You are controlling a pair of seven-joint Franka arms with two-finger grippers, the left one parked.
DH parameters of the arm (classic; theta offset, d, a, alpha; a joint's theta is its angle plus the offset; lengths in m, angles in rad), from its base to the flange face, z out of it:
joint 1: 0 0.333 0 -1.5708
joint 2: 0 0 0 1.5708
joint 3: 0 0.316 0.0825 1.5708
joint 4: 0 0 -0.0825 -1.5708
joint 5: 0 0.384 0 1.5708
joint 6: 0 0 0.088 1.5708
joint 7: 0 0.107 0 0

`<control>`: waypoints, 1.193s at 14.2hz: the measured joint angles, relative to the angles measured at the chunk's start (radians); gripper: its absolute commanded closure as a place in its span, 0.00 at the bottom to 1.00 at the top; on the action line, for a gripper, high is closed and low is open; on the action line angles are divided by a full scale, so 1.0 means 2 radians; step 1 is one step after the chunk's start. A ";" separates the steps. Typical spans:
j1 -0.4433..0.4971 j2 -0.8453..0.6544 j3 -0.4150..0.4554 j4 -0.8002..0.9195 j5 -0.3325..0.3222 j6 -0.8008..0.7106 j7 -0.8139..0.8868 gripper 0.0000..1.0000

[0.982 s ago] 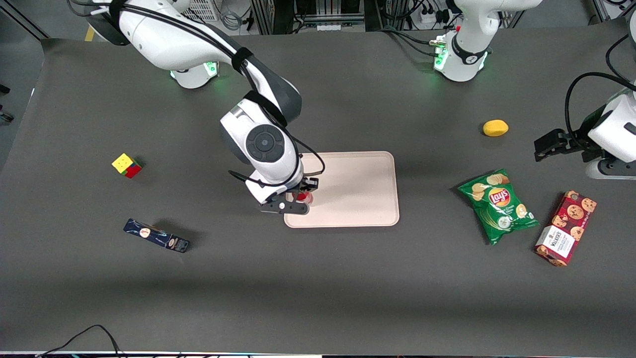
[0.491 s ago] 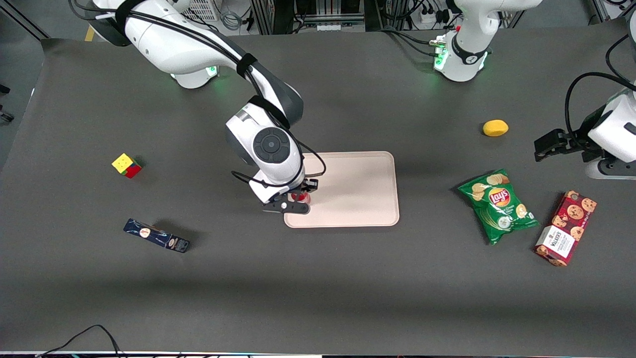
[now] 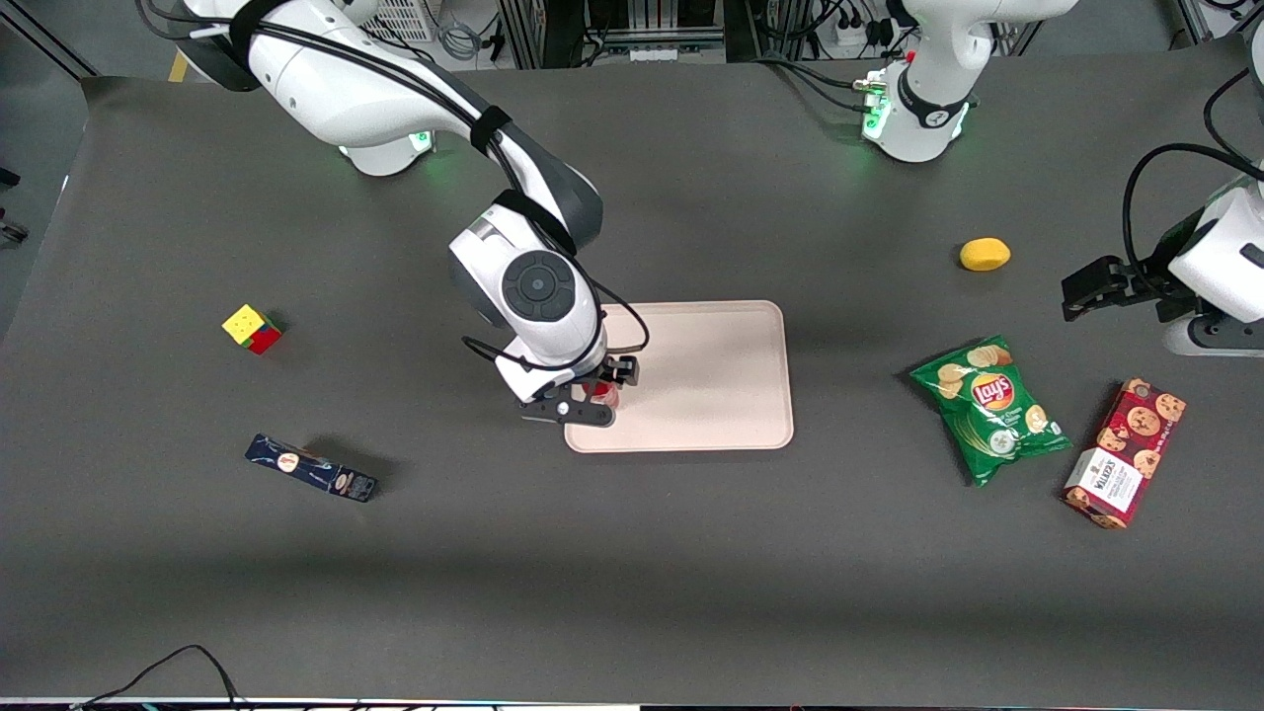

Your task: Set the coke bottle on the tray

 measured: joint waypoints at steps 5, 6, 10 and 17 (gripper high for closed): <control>-0.041 -0.071 0.001 0.003 0.020 -0.026 -0.009 0.00; -0.057 -0.096 0.001 -0.005 0.024 -0.036 -0.030 0.00; -0.130 -0.199 -0.003 -0.079 0.068 -0.056 -0.153 0.00; -0.155 -0.338 -0.140 -0.200 0.103 -0.090 -0.336 0.00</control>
